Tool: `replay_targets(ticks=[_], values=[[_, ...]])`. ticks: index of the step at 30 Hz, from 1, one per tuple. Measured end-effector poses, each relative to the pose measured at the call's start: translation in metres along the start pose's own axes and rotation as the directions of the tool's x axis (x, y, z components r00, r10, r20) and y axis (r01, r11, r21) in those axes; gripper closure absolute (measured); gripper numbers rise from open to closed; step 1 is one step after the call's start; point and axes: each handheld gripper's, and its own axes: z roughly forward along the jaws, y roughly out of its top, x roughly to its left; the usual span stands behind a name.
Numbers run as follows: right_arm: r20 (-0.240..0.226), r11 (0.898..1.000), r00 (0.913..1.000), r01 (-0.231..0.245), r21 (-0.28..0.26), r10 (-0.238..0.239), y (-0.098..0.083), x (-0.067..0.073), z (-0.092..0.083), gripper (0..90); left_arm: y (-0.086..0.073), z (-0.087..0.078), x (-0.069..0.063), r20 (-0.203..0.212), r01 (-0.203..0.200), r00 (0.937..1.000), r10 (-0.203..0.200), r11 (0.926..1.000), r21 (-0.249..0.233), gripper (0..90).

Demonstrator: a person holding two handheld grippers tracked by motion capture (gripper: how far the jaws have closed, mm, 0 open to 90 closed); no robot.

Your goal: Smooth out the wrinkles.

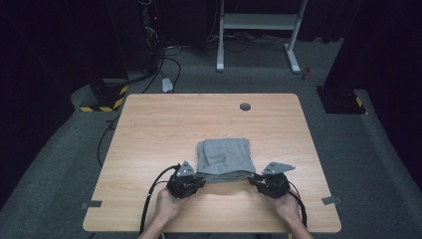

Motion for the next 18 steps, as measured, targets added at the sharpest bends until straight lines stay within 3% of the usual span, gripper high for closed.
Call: replay_targets(ticks=[5, 12, 18], values=[[-0.005, 1.0, 1.0, -0.003, 0.013, 0.004, -0.005, 0.0, -0.006, 64.5, -0.007, -0.011, -0.002, 0.002, 0.016, 0.9999, -0.016, 0.9998, -0.011, 74.3], [-0.027, 0.999, 0.9996, -0.009, -0.043, 0.008, -0.003, -0.002, -0.028, 60.2, -0.01, -0.038, 0.003, 0.004, 0.062, 0.998, -0.062, 0.9954, -0.073, 63.6], [-0.006, 0.994, 0.9992, -0.039, -0.1, 0.038, 0.012, -0.008, -0.042, 62.1, 0.0, -0.046, 0.008, -0.051, 0.072, 0.9956, -0.078, 0.9917, -0.107, 59.2]])
